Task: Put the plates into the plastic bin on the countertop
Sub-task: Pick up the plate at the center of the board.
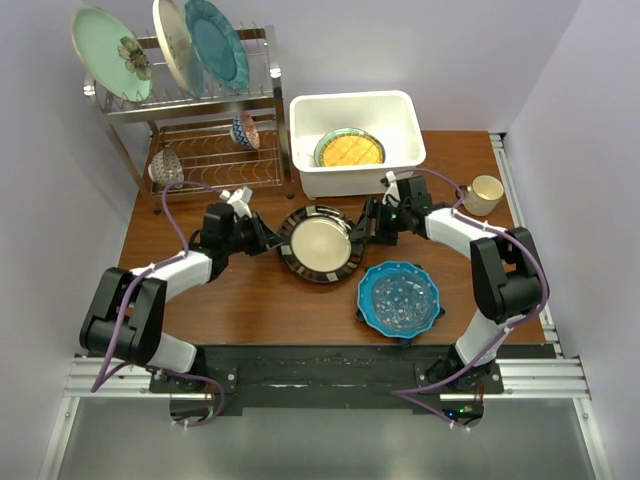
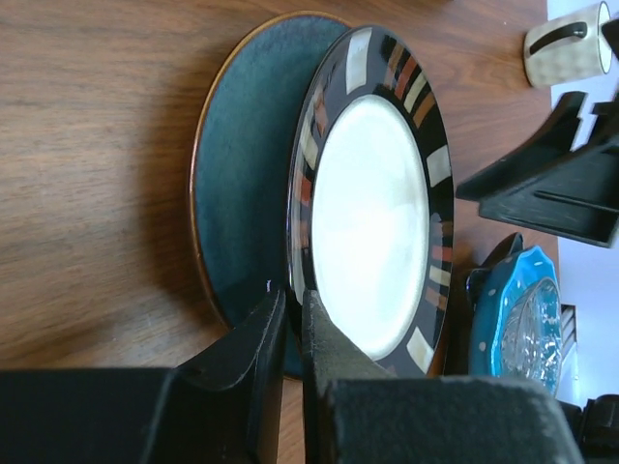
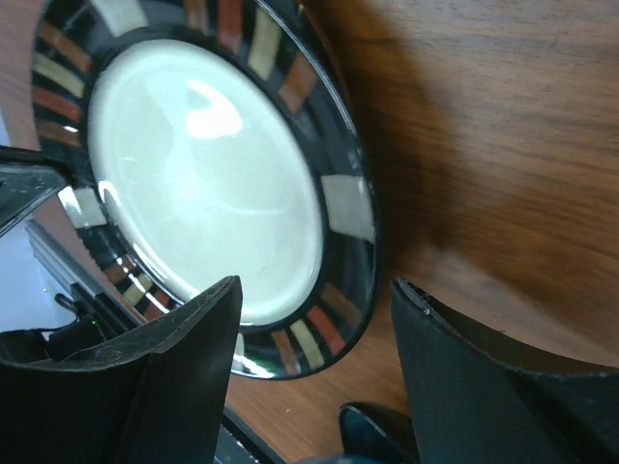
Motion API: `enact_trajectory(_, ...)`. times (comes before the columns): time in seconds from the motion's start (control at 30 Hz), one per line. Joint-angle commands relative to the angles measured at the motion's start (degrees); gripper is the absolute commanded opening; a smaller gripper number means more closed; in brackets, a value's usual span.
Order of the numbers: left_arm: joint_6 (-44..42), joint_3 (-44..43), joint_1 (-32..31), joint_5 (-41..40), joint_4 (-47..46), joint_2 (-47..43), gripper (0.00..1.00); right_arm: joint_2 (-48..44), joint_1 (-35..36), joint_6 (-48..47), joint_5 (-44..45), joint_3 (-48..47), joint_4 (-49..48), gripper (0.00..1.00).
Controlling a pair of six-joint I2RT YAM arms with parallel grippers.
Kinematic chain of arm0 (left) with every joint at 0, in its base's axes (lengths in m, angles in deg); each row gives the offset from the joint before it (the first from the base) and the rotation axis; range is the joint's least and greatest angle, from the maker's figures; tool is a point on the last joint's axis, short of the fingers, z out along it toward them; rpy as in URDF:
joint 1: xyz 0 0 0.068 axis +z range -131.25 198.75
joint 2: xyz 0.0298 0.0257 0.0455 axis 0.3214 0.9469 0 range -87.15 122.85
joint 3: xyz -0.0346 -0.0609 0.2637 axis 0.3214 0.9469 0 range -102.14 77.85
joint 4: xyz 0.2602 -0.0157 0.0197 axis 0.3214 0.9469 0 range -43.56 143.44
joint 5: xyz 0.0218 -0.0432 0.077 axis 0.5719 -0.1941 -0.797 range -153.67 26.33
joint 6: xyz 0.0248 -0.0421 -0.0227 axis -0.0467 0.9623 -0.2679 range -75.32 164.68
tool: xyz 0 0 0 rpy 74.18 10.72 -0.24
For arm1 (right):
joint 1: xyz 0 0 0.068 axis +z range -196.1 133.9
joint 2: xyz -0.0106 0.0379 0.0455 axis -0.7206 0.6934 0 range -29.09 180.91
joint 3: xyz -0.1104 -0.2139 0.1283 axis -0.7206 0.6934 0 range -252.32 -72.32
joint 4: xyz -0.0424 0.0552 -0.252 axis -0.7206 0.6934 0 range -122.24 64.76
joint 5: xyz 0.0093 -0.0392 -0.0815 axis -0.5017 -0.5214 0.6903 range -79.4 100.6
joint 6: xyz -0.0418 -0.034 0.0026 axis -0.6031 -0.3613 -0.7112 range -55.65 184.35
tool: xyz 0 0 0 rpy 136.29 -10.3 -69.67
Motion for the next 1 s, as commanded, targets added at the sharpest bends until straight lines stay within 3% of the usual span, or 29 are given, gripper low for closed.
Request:
enact_trajectory(0.0, 1.1, 1.3, 0.0, 5.1, -8.5, 1.1, 0.0, 1.8, 0.4, -1.4, 0.9, 0.2, -2.7, 0.66)
enact_trajectory(0.2, 0.3, 1.6, 0.0, 4.3, -8.5, 2.7, 0.0, 4.9, 0.3, -1.9, 1.5, 1.1, -5.4, 0.66)
enact_trajectory(0.53, -1.0, 2.1, 0.0, 3.4, -8.6, 5.6, 0.0, 9.7, -0.4, 4.0, -9.9, 5.0, -20.2, 0.63)
enact_trajectory(0.97, -1.1, 2.3, 0.0, 3.9, -10.9, 10.4, 0.0, 5.7, -0.9, 6.2, -17.3, 7.9, -25.3, 0.56)
